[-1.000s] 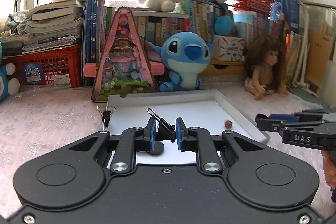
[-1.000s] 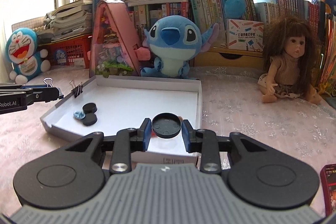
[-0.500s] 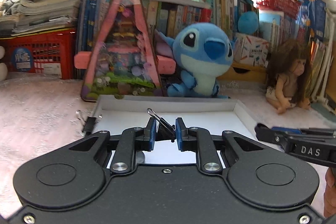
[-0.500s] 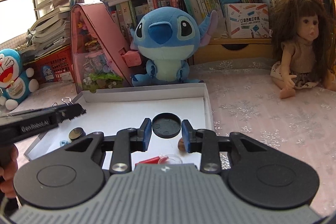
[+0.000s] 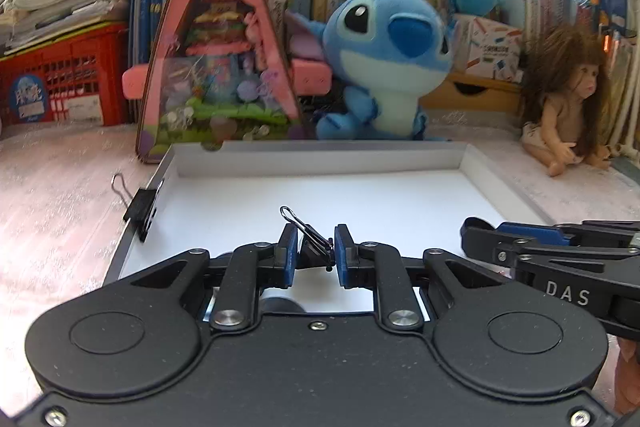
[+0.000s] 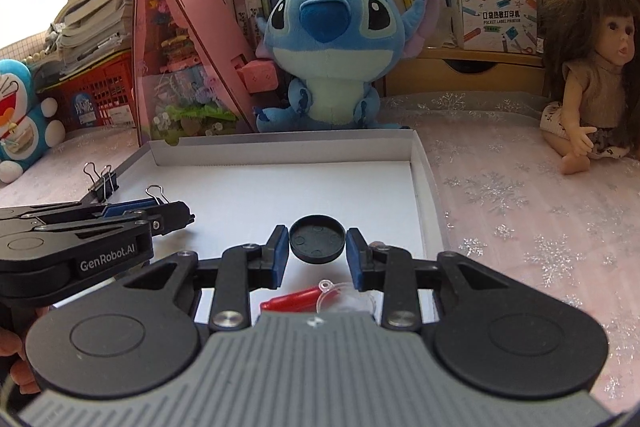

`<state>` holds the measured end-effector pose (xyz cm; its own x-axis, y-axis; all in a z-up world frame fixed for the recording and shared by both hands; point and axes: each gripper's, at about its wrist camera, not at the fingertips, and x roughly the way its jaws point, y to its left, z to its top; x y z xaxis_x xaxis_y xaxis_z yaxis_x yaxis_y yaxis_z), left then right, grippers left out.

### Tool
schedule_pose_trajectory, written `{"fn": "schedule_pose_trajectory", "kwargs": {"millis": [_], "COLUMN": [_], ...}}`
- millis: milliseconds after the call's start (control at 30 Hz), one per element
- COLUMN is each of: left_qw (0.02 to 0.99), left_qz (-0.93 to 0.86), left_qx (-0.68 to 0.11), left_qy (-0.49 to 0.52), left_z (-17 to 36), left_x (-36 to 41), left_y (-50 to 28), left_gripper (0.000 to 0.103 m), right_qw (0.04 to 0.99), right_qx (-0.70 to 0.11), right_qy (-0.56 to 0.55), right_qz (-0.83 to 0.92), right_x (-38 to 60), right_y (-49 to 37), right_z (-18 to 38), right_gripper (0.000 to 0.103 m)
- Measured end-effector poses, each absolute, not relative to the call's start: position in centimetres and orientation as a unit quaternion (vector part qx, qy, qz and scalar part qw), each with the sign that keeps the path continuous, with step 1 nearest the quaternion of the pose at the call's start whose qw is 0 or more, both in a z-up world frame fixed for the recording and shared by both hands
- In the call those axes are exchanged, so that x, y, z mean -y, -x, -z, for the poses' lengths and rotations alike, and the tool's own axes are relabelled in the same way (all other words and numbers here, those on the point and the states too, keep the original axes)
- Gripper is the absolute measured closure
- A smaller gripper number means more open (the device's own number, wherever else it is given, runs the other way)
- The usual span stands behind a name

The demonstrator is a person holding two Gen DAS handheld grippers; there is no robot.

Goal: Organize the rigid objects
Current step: 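Carry the binder clip in the left gripper and black lid in the right gripper over the tray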

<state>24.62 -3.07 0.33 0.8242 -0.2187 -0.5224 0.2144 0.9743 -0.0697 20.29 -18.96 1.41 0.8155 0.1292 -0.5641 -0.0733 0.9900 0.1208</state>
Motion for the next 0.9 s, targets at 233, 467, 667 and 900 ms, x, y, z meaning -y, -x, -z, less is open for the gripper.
{"fn": "schedule_pose_trajectory", "kwargs": {"millis": [233, 467, 667, 900], "left_qw": [0.952, 0.947, 0.947, 0.948], "left_qz": [0.11, 0.104, 0.102, 0.102], "left_qx": [-0.284, -0.304, -0.303, -0.302], "left_qy": [0.005, 0.006, 0.001, 0.0], "left_z": [0.0, -0.1, 0.0, 0.1], "left_x": [2.9, 3.1, 3.2, 3.3], "left_y": [-24.9, -25.6, -25.6, -25.5], "left_gripper": [0.085, 0.087, 0.087, 0.086], "right_qw": [0.951, 0.948, 0.944, 0.943], "right_qx": [-0.305, -0.316, -0.326, -0.331], "right_qy": [-0.037, -0.027, -0.023, -0.013], "right_qz": [-0.042, -0.039, -0.035, -0.034], "right_x": [18.6, 18.6, 18.5, 18.2], "right_y": [-20.7, -21.1, -21.5, -21.7], "right_z": [-0.8, -0.7, -0.6, -0.6], "right_gripper": [0.067, 0.067, 0.067, 0.067]}}
